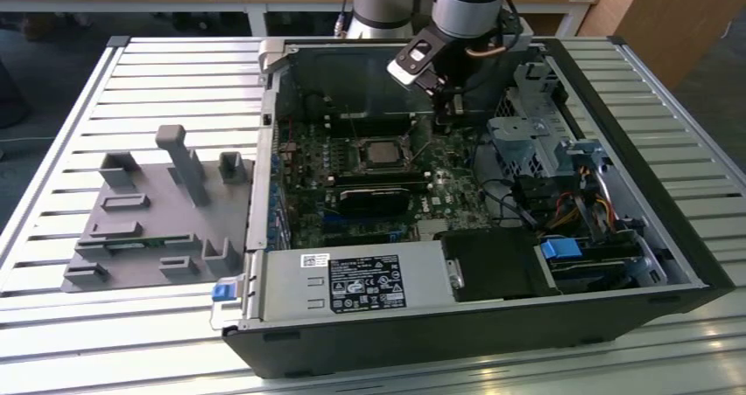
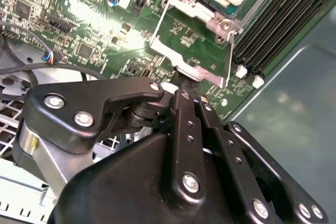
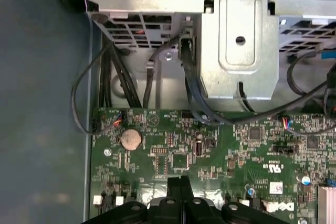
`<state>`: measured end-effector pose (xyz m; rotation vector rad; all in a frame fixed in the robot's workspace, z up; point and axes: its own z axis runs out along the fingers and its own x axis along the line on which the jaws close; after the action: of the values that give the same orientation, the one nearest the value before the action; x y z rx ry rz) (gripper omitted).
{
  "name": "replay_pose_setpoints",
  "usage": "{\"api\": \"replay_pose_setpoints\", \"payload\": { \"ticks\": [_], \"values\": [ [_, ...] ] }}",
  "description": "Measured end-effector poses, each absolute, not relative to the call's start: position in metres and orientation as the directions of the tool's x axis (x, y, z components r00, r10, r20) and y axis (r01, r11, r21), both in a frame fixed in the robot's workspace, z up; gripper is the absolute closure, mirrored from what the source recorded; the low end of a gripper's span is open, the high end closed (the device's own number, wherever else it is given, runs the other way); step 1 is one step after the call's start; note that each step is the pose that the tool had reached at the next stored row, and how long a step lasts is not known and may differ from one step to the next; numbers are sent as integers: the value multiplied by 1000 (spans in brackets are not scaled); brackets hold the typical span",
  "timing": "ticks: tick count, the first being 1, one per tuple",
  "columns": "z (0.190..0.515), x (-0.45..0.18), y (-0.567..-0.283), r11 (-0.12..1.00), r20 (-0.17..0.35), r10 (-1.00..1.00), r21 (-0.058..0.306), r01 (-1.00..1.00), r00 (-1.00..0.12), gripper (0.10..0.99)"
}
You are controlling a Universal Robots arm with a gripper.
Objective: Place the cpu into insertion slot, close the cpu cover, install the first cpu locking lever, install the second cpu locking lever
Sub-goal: 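Close the cpu cover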
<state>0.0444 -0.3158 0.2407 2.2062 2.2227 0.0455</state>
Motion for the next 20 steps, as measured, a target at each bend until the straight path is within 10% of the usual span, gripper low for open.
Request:
{"api": "replay_pose_setpoints", "payload": {
  "ticks": [20],
  "values": [
    [238, 11, -316, 7, 14, 1000, 27, 1000, -8, 973]
  ]
}}
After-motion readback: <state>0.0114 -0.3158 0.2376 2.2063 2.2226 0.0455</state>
